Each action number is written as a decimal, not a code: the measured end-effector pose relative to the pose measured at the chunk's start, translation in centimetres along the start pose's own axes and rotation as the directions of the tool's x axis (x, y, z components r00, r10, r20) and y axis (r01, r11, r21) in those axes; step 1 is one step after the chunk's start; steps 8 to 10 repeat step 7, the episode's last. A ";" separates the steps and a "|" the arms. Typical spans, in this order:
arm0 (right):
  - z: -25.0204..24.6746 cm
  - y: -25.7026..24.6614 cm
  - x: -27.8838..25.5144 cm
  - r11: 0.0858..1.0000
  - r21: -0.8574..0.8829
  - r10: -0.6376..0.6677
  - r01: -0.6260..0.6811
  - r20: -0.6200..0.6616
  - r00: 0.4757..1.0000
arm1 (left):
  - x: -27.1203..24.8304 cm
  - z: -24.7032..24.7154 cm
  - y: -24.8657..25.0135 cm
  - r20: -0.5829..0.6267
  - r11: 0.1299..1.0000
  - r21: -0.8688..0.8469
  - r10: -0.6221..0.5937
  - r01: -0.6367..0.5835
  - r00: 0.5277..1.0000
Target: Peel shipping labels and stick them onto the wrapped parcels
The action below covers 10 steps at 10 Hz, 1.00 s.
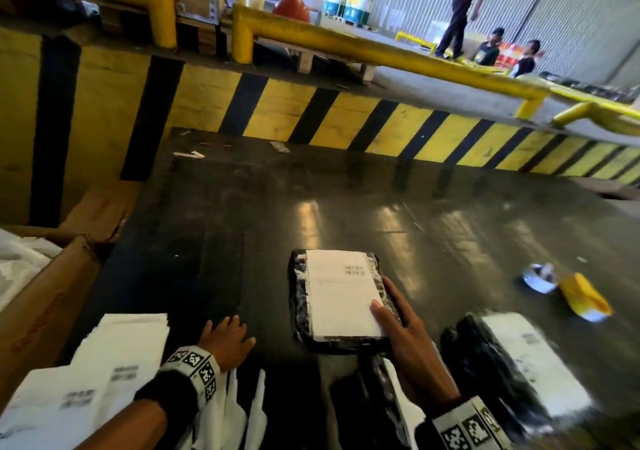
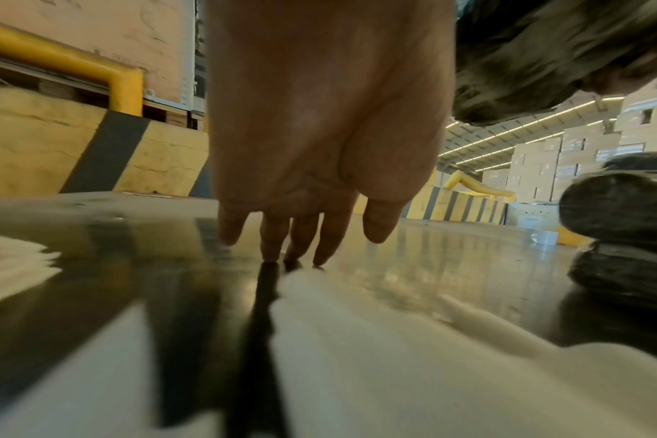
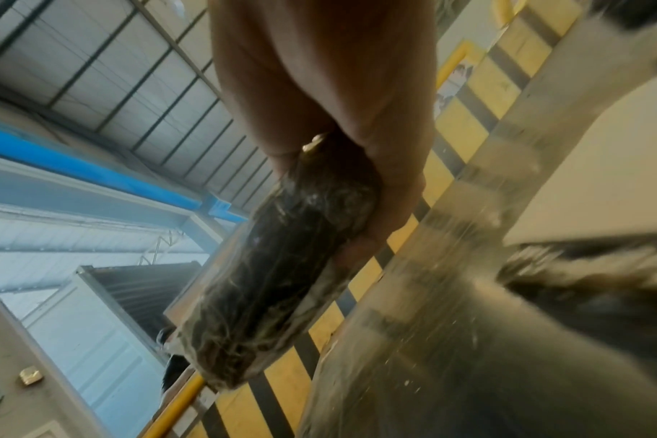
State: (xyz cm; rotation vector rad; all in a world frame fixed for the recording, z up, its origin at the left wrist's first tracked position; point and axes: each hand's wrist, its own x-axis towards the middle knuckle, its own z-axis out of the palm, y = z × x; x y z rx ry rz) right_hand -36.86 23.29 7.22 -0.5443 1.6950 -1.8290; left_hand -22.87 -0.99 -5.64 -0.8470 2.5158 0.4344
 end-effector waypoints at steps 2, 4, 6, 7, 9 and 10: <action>-8.6 -0.4 -4.3 0.999 -0.050 0.010 -0.009 0.020 1.000 | -1.6 2.0 6.8 -0.019 0.996 0.088 -0.009 0.010 1.000; -15.0 0.4 -6.2 0.982 -0.190 0.019 -0.007 0.059 0.998 | -3.5 5.5 14.3 -0.072 0.978 0.203 -0.023 0.037 0.997; -16.6 3.7 -6.7 0.830 -0.556 -0.038 0.049 0.031 0.999 | -7.8 8.4 17.4 -0.094 0.988 0.138 -0.063 0.075 0.994; -17.1 4.9 -6.2 0.588 -0.808 -0.101 0.039 -0.026 0.995 | -9.5 9.2 17.9 -0.046 0.994 0.083 -0.071 0.074 0.996; -17.1 4.9 -6.2 0.588 -0.808 -0.101 0.039 -0.026 0.995 | -9.5 9.2 17.9 -0.046 0.994 0.083 -0.071 0.074 0.996; -17.1 4.9 -6.2 0.588 -0.808 -0.101 0.039 -0.026 0.995 | -9.5 9.2 17.9 -0.046 0.994 0.083 -0.071 0.074 0.996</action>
